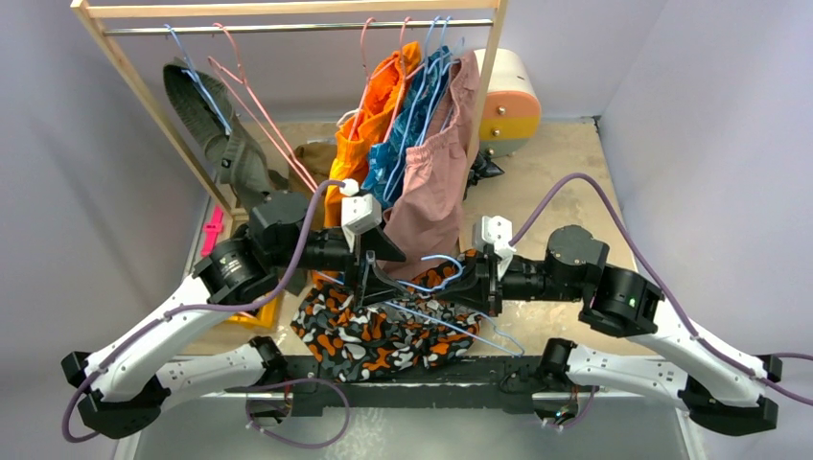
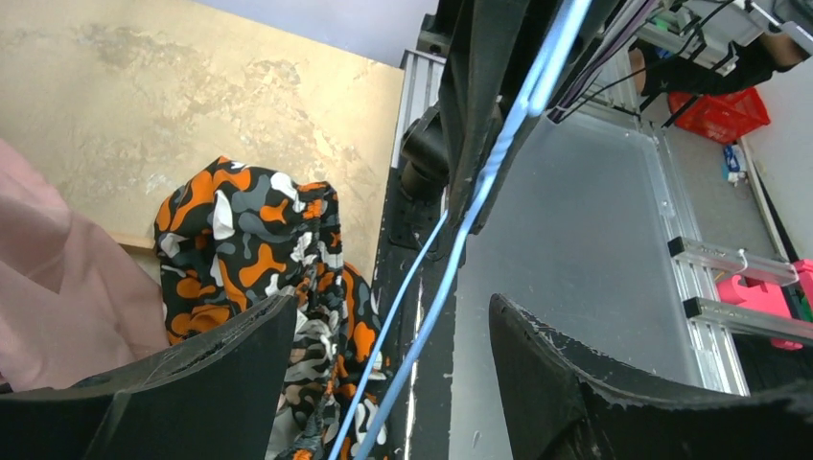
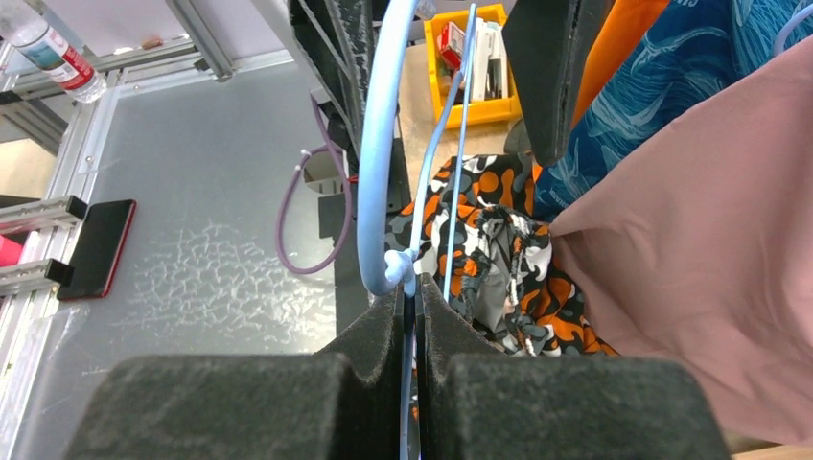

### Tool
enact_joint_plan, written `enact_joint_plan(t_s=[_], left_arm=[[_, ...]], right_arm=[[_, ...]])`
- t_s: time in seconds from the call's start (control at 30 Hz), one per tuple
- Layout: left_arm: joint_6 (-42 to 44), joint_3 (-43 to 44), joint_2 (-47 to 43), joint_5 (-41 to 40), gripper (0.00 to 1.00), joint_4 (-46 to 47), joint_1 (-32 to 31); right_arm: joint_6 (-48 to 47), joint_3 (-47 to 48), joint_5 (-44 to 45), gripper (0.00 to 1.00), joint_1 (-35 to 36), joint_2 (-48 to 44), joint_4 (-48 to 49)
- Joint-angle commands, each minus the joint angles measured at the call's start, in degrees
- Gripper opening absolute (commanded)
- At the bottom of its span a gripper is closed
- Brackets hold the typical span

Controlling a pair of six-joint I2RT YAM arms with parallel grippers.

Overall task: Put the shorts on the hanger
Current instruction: Hang the shorts on the hanger.

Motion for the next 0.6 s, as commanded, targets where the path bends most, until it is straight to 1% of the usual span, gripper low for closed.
enact_joint_plan(t_s=[0.0, 0.2, 0.4, 0.5, 0.57], left_arm=[[3.63, 3.31, 0.57, -0.65, 0.72, 0.02, -0.71], [3.04, 3.96, 1.53, 2.33, 0.72, 2.39, -1.09], [3.41, 5.38, 3.17, 4.3, 0.68, 1.85, -1.28], [3.58, 4.72, 3.2, 4.78, 0.66, 2.21, -1.51], [2.98, 3.83, 3.03, 5.06, 0.63, 3.34, -1.82]], right_arm=[[0.99, 1.51, -2.69, 0.0, 0.16, -0.95, 2.56], [1.09, 3.05, -6.18, 0.0, 0.14, -0.92, 2.85], [1.49, 4.05, -7.11, 0.0, 0.2, -0.47, 4.38], [1.5, 4.22, -7.3, 0.0, 0.12, 0.03, 4.72], [1.49, 4.4, -6.94, 0.0, 0.16, 0.29, 4.98]])
